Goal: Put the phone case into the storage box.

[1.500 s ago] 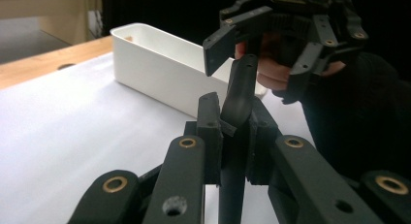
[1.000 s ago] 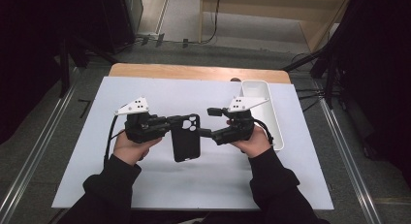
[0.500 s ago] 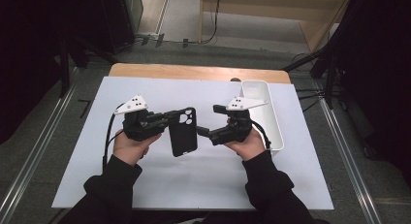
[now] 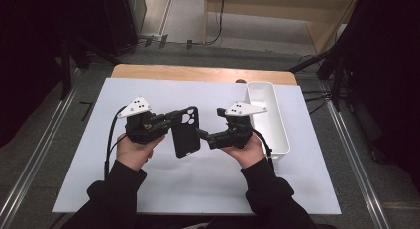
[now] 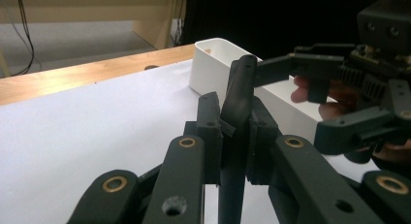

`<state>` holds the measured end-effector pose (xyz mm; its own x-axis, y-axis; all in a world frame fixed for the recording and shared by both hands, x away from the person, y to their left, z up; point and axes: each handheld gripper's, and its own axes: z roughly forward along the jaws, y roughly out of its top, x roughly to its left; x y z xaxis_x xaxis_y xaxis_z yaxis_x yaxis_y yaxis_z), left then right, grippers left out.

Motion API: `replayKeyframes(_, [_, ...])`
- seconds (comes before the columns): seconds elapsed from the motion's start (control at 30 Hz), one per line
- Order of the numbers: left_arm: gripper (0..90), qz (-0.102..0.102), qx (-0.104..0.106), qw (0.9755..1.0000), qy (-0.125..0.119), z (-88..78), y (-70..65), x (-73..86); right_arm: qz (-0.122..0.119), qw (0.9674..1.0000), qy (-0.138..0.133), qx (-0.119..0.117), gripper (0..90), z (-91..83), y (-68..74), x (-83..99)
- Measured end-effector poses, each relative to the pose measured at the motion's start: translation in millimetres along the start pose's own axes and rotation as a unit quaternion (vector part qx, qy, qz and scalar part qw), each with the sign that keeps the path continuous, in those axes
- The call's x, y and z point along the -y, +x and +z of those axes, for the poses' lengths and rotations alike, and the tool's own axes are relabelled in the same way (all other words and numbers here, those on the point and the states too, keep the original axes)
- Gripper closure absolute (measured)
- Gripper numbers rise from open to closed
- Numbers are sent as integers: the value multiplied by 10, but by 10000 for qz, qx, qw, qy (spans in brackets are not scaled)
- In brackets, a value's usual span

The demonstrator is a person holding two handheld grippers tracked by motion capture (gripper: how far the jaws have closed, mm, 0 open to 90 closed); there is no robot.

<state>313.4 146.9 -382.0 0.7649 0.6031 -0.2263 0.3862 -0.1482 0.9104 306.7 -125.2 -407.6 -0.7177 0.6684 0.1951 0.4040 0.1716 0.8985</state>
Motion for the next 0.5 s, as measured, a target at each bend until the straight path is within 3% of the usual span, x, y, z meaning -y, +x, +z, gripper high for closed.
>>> replayKeyframes(0.33, [796,103,-246,9996,-41,2,-30,4,137,9996,-42,227,0,58,95,40])
replayKeyframes(0.5, [795,60,-318,9995,-51,15,-43,14,153,9991,-118,368,0,92,154,71])
